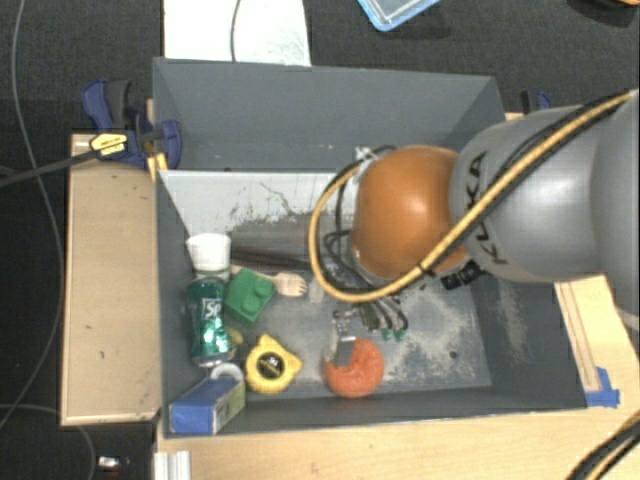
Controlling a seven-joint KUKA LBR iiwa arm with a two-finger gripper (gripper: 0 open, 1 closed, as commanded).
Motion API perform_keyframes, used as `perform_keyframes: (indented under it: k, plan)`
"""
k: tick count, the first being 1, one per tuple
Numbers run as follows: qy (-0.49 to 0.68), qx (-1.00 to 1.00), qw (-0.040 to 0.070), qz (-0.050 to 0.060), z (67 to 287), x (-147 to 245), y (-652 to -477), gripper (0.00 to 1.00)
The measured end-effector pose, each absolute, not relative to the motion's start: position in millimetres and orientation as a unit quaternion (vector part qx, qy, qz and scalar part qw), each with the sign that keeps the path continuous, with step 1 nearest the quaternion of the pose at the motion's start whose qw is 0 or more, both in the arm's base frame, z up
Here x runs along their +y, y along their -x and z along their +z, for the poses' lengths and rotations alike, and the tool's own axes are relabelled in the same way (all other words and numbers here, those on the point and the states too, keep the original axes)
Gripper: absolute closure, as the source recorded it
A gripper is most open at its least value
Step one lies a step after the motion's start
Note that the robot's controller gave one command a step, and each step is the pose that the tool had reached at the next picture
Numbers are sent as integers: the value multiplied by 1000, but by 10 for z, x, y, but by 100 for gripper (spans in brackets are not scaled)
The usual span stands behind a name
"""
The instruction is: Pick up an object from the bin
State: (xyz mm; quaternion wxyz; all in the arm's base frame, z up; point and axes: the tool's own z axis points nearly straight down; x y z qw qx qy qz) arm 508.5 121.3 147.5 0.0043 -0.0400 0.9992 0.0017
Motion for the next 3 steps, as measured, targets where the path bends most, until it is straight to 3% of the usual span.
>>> perform_keyframes:
  k: [1, 2, 3]
  plan:
    - [71, 997, 1, 1, 1194, 841, -5037, 0]
    - [74, 997, 3, 1, 1059, 832, -4896, 0]
    - [61, 998, 1, 1, 734, 741, -4846, 0]
